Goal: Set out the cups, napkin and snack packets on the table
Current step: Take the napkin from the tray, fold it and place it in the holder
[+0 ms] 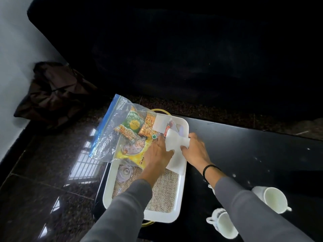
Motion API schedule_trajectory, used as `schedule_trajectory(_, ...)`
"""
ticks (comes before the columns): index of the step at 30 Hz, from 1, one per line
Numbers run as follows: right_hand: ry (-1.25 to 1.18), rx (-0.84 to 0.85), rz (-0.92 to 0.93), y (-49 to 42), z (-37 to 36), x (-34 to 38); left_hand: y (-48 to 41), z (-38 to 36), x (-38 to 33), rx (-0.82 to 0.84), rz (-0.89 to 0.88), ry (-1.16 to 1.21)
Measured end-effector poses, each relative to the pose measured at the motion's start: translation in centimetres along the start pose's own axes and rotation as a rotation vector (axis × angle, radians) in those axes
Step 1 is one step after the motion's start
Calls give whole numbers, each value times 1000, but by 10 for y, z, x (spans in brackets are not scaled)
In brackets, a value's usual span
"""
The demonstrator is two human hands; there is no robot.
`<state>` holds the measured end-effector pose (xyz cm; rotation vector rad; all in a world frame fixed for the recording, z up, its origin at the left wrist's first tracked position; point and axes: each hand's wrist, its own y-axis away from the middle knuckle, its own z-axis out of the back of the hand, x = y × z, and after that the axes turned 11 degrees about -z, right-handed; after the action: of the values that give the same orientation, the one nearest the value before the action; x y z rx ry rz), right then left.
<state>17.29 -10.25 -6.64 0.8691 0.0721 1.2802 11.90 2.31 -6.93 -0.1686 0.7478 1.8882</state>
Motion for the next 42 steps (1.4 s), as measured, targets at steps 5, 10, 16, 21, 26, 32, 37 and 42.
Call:
schedule_trajectory(5,-61,-24,-7,3,0,-4,0,0,4,-68,-54,220)
schedule_trajectory(10,-176,-29,17,17,5,-7,15,16,-1,-76,-35,817)
schedule_trajectory(16,-887,206,-206,62,22,-4,41,44,-13,89,213,1388)
schedule_trajectory(21,-1190,567,-194,74,37,-8,54,48,-13,190,302,1494)
schedule_trajectory(26,-902,167,-212,67,27,-22,56,38,-12,146,321,1378)
schedule_trajectory(32,-465,-100,-62,75,28,-26,57,32,-20,156,266,1416)
schedule_trajectory(37,-586,-97,-81,84,29,-20,57,28,-44,138,151,1310)
schedule_trajectory(42,-850,55,-146,94,25,-8,61,16,-69,134,21,1059)
